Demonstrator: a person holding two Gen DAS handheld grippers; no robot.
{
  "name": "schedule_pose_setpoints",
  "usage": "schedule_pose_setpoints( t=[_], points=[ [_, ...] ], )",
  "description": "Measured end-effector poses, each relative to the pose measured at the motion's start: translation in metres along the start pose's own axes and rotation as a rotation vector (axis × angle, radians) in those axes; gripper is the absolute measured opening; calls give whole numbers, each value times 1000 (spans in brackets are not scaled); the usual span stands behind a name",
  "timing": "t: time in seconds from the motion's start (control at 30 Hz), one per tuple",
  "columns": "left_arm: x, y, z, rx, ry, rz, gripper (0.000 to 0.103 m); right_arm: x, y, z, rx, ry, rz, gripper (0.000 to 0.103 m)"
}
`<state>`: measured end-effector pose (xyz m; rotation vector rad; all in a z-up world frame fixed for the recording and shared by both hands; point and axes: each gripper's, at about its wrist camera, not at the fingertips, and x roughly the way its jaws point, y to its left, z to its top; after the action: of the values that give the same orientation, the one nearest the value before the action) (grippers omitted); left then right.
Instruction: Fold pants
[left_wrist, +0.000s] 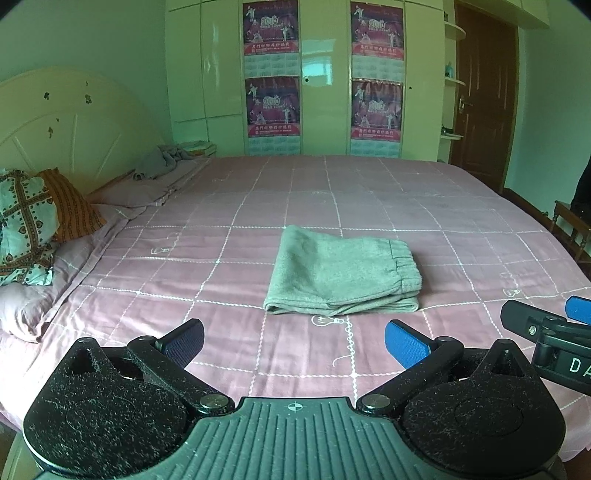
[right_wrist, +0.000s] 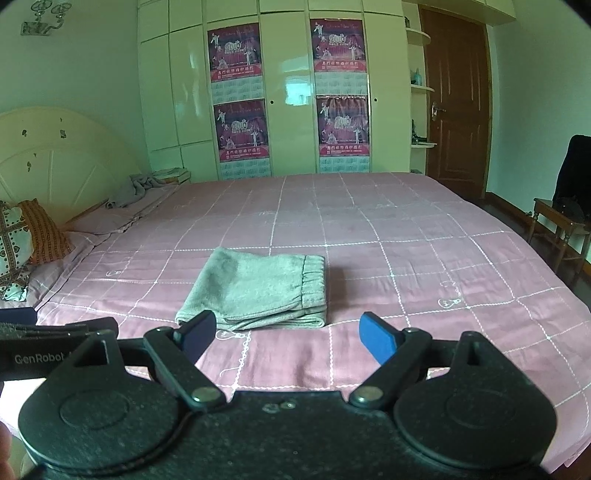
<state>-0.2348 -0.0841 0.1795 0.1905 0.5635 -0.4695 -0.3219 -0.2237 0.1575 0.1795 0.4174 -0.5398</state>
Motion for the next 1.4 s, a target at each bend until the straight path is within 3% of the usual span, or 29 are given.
schedule_pose_setpoints(
  t=[1.4],
  points=[
    [8, -7, 3, 10, -9, 3, 103, 6, -2, -3, 10, 4, -8, 85]
  ],
)
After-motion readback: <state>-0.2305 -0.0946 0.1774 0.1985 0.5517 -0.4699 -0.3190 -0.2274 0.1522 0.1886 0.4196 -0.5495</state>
